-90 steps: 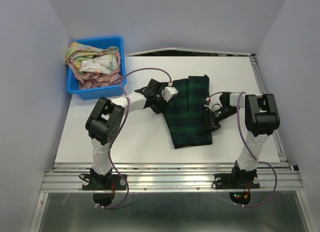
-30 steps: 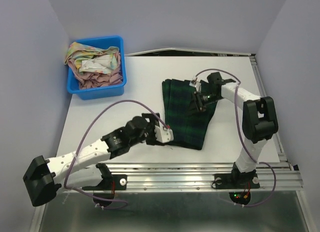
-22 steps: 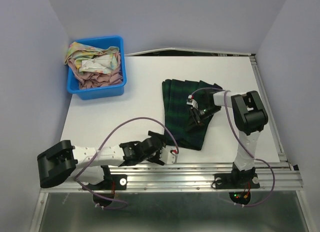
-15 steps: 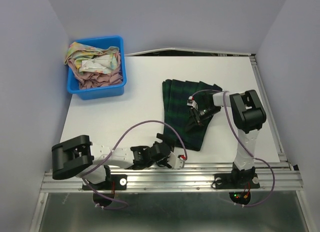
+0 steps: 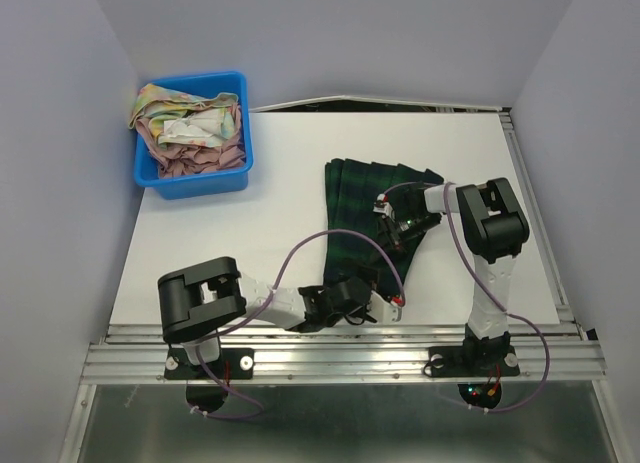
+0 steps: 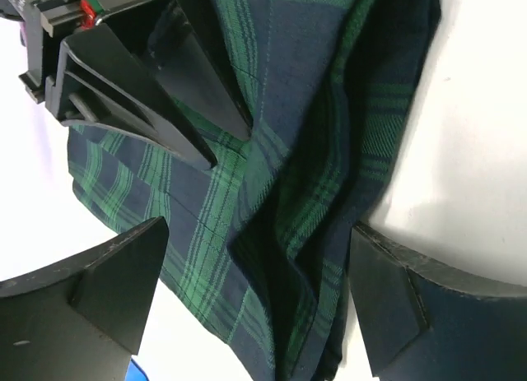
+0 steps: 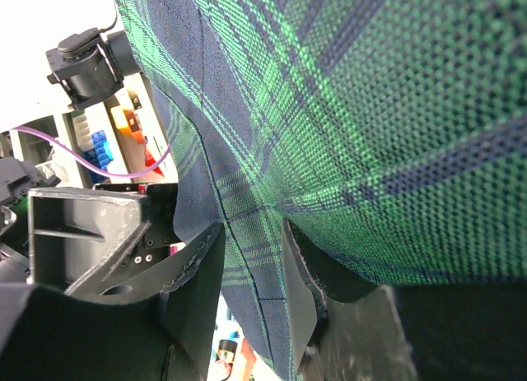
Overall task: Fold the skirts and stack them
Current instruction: Fold the skirt
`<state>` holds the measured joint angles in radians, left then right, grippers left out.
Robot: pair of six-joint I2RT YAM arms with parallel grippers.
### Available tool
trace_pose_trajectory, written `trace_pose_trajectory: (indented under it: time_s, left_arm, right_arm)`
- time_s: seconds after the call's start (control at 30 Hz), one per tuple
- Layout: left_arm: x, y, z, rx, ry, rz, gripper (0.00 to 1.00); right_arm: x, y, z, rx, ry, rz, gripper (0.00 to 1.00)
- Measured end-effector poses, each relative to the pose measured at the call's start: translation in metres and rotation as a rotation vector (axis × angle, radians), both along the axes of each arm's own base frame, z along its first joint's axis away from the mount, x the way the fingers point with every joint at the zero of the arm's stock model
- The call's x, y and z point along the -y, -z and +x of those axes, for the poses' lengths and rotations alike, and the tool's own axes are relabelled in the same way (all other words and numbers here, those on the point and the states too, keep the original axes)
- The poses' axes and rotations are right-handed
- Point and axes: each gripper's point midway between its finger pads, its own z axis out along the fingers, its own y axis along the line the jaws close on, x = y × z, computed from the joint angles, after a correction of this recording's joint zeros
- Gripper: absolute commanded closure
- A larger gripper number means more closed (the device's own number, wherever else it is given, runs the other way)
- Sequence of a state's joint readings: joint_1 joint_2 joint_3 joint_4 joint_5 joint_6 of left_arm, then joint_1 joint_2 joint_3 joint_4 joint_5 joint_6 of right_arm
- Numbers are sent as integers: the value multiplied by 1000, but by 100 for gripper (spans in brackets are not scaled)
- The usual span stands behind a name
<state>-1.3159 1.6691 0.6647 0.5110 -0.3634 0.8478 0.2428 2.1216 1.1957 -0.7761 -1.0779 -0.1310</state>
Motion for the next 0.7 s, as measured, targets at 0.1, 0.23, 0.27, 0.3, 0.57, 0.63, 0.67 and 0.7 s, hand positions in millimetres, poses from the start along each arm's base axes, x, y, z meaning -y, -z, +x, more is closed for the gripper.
trace_pose_trajectory:
  time_s: [0.1,0.23,0.27,0.3,0.57,0.63,0.67,0.7]
  left_arm:
    - [1,3,1,2,-5,0,41]
    - [-8,15,-3,-22,-1,37,68]
    - [-10,19,-5,-33,2,56,75]
    - [-12,21,-6,-40,3,66,80]
    - [-13,21,-13,-121,-4,119,100]
    - [-12,17,-20,-170,1,135,100]
    - [-12,13,-22,-189,2,136,100]
    - [-13,11,-25,-212,4,143,100]
  right_arm:
    - [0,0,0,1,-1,1,59]
    - [0,0,0,1,-1,3,59]
    - [0,0,0,1,-1,4,59]
    - [0,0,0,1,-1,5,59]
    - [-5,-1,-4,7,-10,25,51]
    - [-9,-4,-10,15,-30,27,48]
    - [-11,-5,-12,17,-39,27,45]
    - [-13,-7,-13,22,-45,24,44]
